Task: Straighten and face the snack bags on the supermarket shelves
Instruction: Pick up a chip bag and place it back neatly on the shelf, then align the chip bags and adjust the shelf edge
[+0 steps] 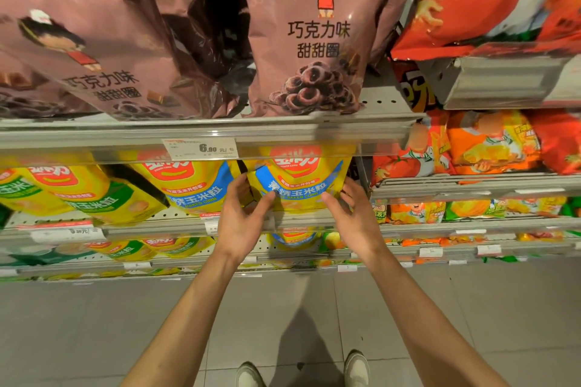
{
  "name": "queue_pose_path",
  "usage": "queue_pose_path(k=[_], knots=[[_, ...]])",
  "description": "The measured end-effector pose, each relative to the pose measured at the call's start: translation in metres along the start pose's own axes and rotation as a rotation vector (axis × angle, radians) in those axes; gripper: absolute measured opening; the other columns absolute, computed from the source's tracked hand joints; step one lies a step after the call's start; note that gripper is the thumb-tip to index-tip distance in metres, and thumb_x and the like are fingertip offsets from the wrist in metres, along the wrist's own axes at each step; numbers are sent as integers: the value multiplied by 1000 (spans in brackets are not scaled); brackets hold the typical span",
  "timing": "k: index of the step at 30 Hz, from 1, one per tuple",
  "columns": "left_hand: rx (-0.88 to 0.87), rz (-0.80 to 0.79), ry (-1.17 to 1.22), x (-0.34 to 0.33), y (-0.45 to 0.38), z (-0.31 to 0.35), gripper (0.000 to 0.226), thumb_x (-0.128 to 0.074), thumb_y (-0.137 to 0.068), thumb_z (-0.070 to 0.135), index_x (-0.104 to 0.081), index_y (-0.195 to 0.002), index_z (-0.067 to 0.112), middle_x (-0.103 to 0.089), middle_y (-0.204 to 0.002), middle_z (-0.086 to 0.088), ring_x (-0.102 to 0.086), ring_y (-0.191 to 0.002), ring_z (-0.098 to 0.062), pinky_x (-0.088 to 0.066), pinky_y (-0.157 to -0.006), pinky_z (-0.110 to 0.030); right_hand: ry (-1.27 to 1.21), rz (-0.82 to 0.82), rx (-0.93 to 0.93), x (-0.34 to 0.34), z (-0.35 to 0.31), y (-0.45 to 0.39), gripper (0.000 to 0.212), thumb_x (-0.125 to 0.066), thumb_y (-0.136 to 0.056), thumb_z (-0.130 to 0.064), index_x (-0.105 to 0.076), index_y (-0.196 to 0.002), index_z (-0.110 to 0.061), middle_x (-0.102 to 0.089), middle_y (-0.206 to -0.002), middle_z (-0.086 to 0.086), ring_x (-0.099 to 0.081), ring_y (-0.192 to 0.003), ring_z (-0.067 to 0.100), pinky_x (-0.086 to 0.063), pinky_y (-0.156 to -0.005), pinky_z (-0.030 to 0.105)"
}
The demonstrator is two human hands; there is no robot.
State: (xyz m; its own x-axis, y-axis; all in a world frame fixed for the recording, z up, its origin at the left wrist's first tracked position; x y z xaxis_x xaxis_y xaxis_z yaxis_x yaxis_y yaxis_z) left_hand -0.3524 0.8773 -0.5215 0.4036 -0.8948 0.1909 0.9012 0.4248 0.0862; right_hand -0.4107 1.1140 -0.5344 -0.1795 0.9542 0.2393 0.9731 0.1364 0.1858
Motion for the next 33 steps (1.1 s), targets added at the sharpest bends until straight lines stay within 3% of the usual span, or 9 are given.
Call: queue_pose_path(k=[4, 6, 9, 11, 15, 18, 22, 29, 33], knots=[[31, 70, -44, 19, 21, 1, 49, -75, -94, 22, -52, -137, 21, -63, -121, 10, -59, -99, 20, -47, -73, -2, -30, -30, -69, 4, -6, 27, 39, -67, -98, -32, -52, -133, -42, -57, -128, -24, -53, -122, 2, -43, -95, 9], [32, 95, -29, 28, 35, 6, 43, -74, -94, 21, -56, -133, 19, -65, -117, 10, -62, -99, 13, -48, -73, -4, 13, -31, -115, 13, -7, 42, 48, -67, -98, -34, -51, -143, -27, -59, -133, -11, -58, -119, 9, -47, -99, 22], [42, 59, -22, 32, 58, 18, 27, -71, -97, 21, -62, -122, 23, -73, -105, 15, -70, -101, -5, -52, -76, -10, 23, -30, -140, 33, -16, 65, 32, -66, -98, -35, -60, -128, -25, -69, -124, -3, -68, -108, 18, -52, -100, 35], [39, 23, -20, 28, 73, 31, 20, -71, -97, 22, -64, -113, 32, -76, -100, 15, -72, -96, -11, -57, -83, -24, -24, -7, -132, 51, -26, 80, 22, -67, -99, -29, -64, -119, -24, -73, -113, 2, -74, -99, 18, -56, -98, 40], [10, 10, 40, 10, 105, 70, 30, -73, -83, 46, -67, -110, 33, -77, -101, 10, -74, -98, -21, -57, -92, -43, -139, 67, -66, 98, -46, 102, 12, -66, -99, -14, -69, -110, -15, -74, -103, 19, -73, -75, 2, -56, -70, 14], [-32, 19, 70, -14, 123, 101, 32, -70, -86, 44, -68, -113, 27, -77, -97, 9, -74, -98, -20, -56, -95, -48, -151, 81, -27, 134, -54, 114, 13, -65, -99, -11, -71, -110, -14, -76, -103, 9, -72, -77, 1, -52, -68, 9], [-88, 29, 103, -50, 141, 143, 28, -69, -87, 41, -69, -112, 28, -78, -96, 5, -75, -96, -19, -57, -90, -41, -139, 39, 13, 182, -63, 123, 16, -66, -98, -14, -70, -113, -10, -76, -99, 9, -73, -82, 5, -54, -71, 13], [-160, -22, 139, -110, 157, 200, 26, -71, -83, 50, -72, -105, 38, -77, -100, 2, -74, -97, -16, -57, -83, -26, -131, 109, 74, 265, -78, 137, 13, -67, -95, -27, -73, -106, -23, -78, -90, -1, -75, -80, 10, -54, -72, 13], [-219, -73, 124, -142, 154, 220, 12, -71, -97, 23, -73, -105, 31, -78, -95, 6, -72, -88, -7, -54, -79, -16, -118, 224, 102, 304, -82, 150, 10, -66, -97, -26, -73, -103, -25, -78, -88, -3, -74, -80, 10, -56, -73, 20]])
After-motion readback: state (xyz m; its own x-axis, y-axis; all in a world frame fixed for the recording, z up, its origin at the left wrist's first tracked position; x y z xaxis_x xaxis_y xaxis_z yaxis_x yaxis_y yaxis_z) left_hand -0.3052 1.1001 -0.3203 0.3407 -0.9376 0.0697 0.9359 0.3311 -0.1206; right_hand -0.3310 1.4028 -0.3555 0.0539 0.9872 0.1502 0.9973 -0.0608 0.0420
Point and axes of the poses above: each hand's wrist, its own y-axis away from the middle knuckle, its own x-axis out of the back of the hand, z = x × y, the point moved 10 cm from there along -y, towards the middle knuckle
